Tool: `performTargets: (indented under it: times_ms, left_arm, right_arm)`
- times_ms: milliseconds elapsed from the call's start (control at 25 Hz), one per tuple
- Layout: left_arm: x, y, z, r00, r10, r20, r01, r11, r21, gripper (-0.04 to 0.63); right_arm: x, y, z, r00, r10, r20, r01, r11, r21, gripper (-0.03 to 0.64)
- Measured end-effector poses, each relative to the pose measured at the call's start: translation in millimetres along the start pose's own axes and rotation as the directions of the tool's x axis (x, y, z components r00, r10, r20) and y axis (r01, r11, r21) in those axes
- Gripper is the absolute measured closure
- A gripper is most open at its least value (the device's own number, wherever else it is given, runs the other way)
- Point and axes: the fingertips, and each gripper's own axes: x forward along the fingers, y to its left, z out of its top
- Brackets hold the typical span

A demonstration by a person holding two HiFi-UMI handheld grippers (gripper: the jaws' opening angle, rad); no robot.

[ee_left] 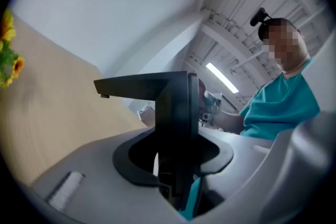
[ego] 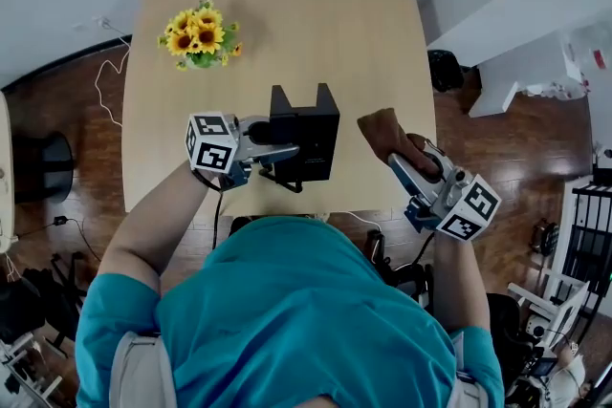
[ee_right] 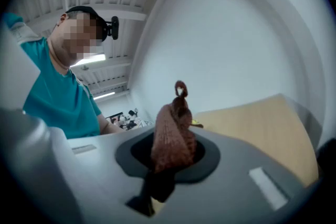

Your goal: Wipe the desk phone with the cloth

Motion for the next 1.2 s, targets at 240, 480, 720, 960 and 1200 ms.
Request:
performTargets:
  times_ms: [240,480,720,960,1200]
  left_arm:
    - [-9.9,-55.5,-3.8,0.994,-0.036,-0.101,0.048,0.993,0.112,0.419]
    - [-18.2,-76.4,-1.2,0.993,-0.06,-0.099,0.073,0.988,0.133,0.419]
    - [-37.7,-84.8,-0.6,0.995,-0.055,-0.086,0.07,0.983,0.172,0.418]
    - [-31.7,-96.6,4.0,0.992,-0.09,-0.091,0.106,0.975,0.198,0.419]
    - [-29.1,-109.3,1.6,0.985,-0.128,-0.118,0.151,0.966,0.212,0.419]
  right_arm:
    - [77.5,56.1,27.5,0.926,0.312,-0.212,-0.358,0.906,-0.228,0.558]
    - [102.0,91.6,1.2,0.765,0.487,-0.421,-0.591,0.791,-0.159,0.558]
    - [81.7,71.7,-4.3,0.782,0.467,-0.414,-0.548,0.83,-0.1,0.558]
    - [84.7,78.2,-0.6,0.77,0.514,-0.377,-0.585,0.805,-0.098,0.558]
    - [88.6,29.5,-28.7,0.808,0.398,-0.435,-0.475,0.876,-0.082,0.558]
